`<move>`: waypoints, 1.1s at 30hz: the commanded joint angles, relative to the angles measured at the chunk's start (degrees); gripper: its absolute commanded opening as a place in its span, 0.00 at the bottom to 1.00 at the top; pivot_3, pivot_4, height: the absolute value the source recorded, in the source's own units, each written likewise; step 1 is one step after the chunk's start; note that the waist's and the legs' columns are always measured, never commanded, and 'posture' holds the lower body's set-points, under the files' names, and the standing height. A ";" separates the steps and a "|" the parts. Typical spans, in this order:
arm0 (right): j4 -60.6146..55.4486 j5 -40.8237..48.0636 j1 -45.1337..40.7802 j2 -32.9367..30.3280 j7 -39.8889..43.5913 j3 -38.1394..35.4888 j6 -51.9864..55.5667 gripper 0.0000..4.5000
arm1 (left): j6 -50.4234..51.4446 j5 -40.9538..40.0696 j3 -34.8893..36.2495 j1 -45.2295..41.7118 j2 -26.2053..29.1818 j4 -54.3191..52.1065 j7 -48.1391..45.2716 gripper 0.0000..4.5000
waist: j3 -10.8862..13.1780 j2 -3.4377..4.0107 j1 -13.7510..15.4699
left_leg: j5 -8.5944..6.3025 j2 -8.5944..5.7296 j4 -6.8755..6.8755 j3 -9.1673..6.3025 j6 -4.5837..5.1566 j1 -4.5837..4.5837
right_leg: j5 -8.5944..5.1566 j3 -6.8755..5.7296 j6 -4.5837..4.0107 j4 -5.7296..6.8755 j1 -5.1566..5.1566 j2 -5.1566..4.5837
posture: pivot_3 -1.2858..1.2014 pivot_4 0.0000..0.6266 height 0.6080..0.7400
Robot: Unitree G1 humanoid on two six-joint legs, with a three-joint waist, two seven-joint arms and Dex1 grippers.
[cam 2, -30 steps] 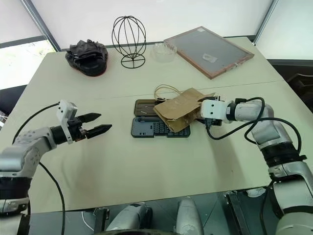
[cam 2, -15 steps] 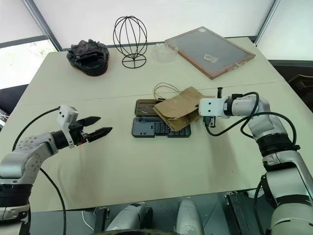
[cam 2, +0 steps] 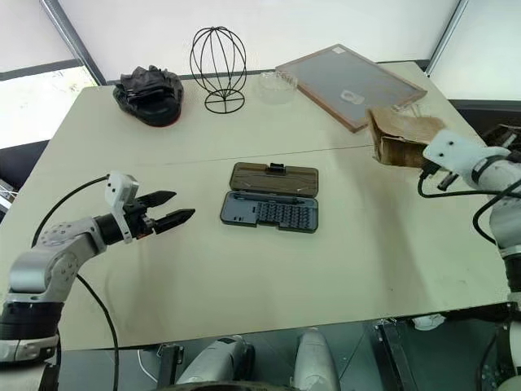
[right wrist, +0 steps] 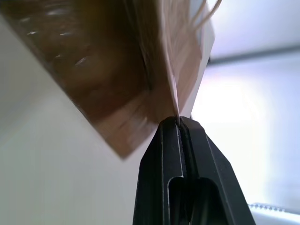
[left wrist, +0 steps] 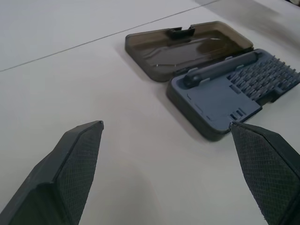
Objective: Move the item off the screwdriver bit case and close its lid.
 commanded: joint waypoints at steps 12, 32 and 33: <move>0.79 -2.83 3.14 -4.87 -4.51 -0.43 -0.97 0.79 | -2.11 1.43 -1.81 -2.62 -1.31 2.76 -1.56 1.00 | 0.00 0.01 0.02 | 0.00 0.01 0.02 0.03 0.00 0.01 | 0.00 0.00 0.00 0.00 0.01 0.01 | 0.52 0.24 1.00; -30.02 31.34 -10.54 6.56 16.37 -7.47 32.21 0.90 | 3.17 -0.84 -3.38 -9.69 3.94 2.29 -10.96 1.00 | -0.05 -0.19 0.04 | -0.01 0.15 0.04 0.06 0.01 0.01 | 0.07 -0.03 -0.04 -0.10 0.09 0.03 | 0.52 0.24 1.00; -28.66 32.12 -13.17 10.18 15.36 -4.89 33.64 0.90 | 3.73 -0.84 -3.71 -10.37 5.07 1.64 -11.92 1.00 | -0.04 -0.29 -0.20 | -0.02 0.14 0.06 0.06 0.03 0.00 | 0.07 -0.04 -0.04 -0.10 0.09 0.02 | 0.52 0.24 1.00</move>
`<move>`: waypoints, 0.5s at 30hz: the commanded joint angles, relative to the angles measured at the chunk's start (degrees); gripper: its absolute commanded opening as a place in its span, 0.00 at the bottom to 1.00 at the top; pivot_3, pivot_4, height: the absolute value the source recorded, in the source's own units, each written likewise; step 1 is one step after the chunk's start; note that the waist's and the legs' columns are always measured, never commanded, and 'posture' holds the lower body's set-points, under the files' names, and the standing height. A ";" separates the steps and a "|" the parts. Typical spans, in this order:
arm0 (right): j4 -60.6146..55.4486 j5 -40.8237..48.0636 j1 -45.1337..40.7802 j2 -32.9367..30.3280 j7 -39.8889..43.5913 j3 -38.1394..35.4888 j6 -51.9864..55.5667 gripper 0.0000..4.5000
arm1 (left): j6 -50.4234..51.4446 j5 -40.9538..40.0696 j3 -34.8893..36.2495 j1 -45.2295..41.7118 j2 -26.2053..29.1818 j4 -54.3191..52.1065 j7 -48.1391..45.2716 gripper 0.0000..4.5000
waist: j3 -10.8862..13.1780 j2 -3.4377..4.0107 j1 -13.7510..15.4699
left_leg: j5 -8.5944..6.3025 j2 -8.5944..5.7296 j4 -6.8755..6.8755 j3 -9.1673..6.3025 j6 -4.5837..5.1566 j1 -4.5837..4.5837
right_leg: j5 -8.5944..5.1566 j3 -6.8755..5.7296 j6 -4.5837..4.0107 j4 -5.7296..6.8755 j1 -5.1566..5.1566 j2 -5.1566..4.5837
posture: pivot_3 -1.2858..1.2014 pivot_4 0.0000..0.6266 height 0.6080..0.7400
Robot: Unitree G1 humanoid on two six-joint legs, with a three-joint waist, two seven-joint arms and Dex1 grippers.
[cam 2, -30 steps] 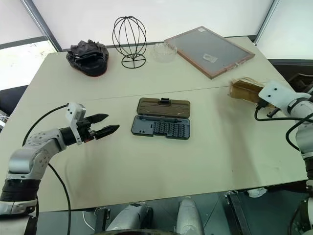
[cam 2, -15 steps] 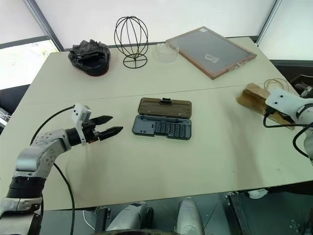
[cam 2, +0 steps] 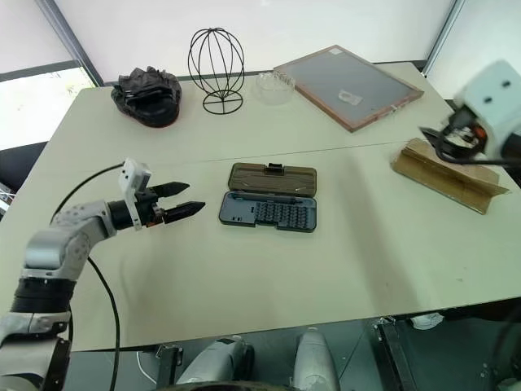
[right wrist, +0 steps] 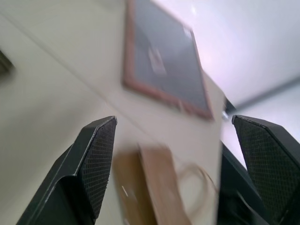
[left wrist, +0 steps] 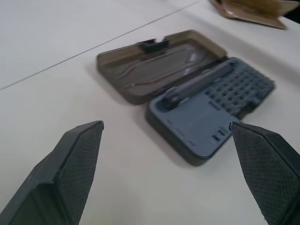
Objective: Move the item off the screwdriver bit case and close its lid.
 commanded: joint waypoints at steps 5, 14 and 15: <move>13.23 2.14 -13.75 20.08 -6.66 13.96 5.50 0.90 | 2.52 -0.64 -0.47 -4.85 5.13 -4.28 -3.20 1.00 | 0.03 -0.09 -0.02 | 0.00 0.01 0.01 -0.01 0.00 -0.03 | 0.06 -0.01 -0.01 0.02 -0.05 0.00 | 0.52 0.24 1.00; 48.43 -4.25 -25.78 29.57 -6.94 22.77 -10.17 0.90 | 2.37 -0.98 0.94 -2.22 4.47 -7.82 0.63 1.00 | 0.03 -0.09 -1.05 | 0.01 -0.02 -0.02 -0.10 0.00 -0.04 | 0.19 -0.18 -0.09 0.02 -0.06 0.01 | 0.52 0.24 1.00; 53.00 -5.49 -27.10 30.34 -6.54 23.91 -12.66 0.90 | 2.46 -1.11 1.25 -1.15 4.17 -8.42 1.31 1.00 | 0.03 -0.09 -1.52 | 0.00 -0.02 -0.04 -0.10 0.00 -0.04 | 0.19 -0.19 -0.09 0.02 -0.07 0.00 | 0.52 0.24 1.00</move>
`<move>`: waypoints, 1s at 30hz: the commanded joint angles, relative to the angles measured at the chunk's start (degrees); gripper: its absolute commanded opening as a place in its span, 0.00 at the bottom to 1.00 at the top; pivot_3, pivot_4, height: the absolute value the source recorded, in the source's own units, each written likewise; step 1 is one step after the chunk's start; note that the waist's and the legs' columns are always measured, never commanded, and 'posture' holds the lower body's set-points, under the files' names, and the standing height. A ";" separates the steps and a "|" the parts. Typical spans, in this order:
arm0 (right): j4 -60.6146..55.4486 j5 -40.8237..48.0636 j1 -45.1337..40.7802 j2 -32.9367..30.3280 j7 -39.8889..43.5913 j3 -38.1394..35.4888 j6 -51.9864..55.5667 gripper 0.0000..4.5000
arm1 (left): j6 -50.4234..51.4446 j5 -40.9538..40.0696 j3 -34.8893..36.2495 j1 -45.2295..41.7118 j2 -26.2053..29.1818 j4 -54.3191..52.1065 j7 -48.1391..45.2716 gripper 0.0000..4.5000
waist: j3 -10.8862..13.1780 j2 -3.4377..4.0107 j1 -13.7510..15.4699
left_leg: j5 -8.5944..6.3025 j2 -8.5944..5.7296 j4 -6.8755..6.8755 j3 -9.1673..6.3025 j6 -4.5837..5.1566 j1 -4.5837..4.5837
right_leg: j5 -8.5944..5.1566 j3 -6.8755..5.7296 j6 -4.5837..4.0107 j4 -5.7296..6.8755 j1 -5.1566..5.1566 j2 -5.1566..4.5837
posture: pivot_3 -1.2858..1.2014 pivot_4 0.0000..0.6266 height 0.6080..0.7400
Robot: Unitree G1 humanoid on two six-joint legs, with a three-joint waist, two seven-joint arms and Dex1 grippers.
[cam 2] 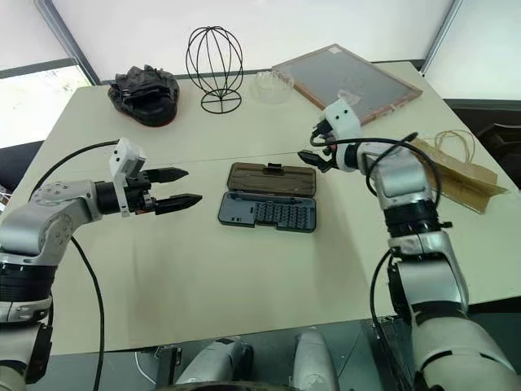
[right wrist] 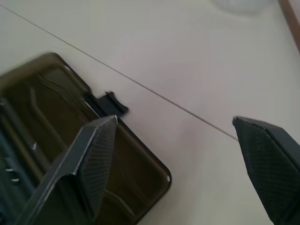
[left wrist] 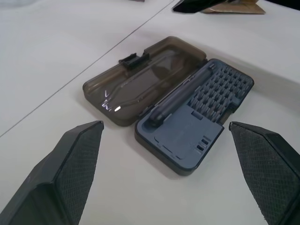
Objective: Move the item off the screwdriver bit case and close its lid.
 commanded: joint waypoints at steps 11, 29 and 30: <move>34.80 -10.44 -12.33 6.84 4.28 5.71 -20.26 0.39 | 0.08 -1.81 4.53 7.09 -2.02 -6.71 6.69 1.00 | 0.01 0.02 -2.31 | 0.00 0.03 -0.06 -0.06 0.00 0.00 | 0.00 -0.01 0.00 0.10 -0.03 0.04 | 0.52 0.24 1.00; 29.65 -19.65 -7.95 1.76 25.88 13.79 -56.06 0.01 | 0.06 -2.43 5.02 9.72 -1.62 -7.98 8.11 1.00 | -0.13 -0.11 -2.63 | -0.07 0.08 -0.03 -0.04 -0.13 0.21 | 0.00 0.01 0.00 0.55 -0.07 0.11 | 0.52 0.24 1.00; 28.60 -19.46 -7.47 1.56 26.83 13.87 -57.31 0.01 | 0.03 -2.39 4.89 9.58 -1.54 -7.73 7.86 1.00 | -0.13 -0.11 -2.65 | -0.07 0.09 -0.03 -0.02 -0.13 0.21 | 0.00 0.01 0.00 0.55 -0.08 0.11 | 0.52 0.24 1.00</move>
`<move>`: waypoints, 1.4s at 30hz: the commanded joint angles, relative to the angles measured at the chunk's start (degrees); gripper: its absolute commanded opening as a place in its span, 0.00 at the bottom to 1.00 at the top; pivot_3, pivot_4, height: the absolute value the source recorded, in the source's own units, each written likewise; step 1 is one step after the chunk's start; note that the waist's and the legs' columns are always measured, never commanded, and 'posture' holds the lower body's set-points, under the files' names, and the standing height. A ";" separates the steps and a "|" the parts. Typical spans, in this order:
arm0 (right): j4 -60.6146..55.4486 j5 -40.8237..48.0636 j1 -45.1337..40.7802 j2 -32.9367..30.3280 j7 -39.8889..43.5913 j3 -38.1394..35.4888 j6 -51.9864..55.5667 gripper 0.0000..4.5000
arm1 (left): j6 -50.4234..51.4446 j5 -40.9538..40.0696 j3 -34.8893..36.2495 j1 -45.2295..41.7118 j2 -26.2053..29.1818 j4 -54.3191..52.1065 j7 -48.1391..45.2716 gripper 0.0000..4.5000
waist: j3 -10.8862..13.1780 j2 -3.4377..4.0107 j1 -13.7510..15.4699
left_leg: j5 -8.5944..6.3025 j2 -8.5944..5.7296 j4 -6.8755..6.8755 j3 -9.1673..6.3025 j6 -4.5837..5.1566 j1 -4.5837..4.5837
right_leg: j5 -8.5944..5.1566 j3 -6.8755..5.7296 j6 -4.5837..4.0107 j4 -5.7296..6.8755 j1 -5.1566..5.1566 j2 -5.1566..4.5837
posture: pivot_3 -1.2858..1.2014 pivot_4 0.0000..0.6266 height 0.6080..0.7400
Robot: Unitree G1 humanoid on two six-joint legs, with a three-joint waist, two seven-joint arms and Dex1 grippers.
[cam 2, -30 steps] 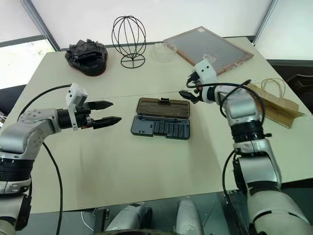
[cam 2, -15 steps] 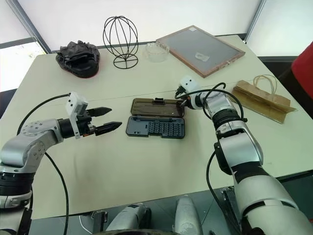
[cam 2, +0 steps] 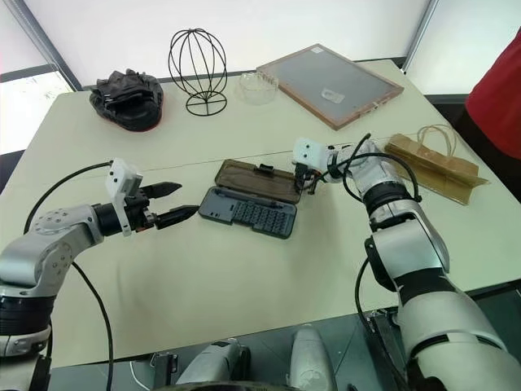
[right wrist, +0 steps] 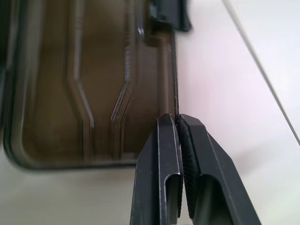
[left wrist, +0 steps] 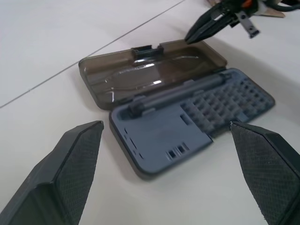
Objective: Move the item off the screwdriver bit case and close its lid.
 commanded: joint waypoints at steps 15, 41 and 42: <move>-4.44 -1.97 0.67 1.15 3.18 2.61 -14.13 0.01 | 0.13 -0.49 -0.04 -1.17 0.22 -1.15 -1.33 1.00 | 0.01 0.01 0.32 | 0.00 -0.02 0.04 -0.03 -0.01 0.00 | 0.00 0.00 -0.01 0.08 -0.02 0.02 | 0.52 0.24 1.00; -60.42 21.80 17.65 -9.32 5.73 -14.86 36.56 0.97 | 5.67 -8.15 -3.29 0.48 0.77 -9.27 -6.86 0.70 | 0.02 0.03 0.76 | -0.01 -0.03 0.06 -0.04 0.00 -0.16 | 0.00 0.01 -0.01 0.16 -0.16 -0.04 | 0.52 0.24 1.00; -61.80 21.81 18.61 -9.47 4.93 -14.87 37.55 0.97 | 5.04 -7.30 -4.41 1.25 1.51 -9.84 -7.81 0.57 | 0.02 0.03 0.79 | -0.01 -0.03 0.06 -0.04 0.00 -0.16 | 0.00 0.02 -0.01 0.16 -0.16 -0.04 | 0.52 0.24 1.00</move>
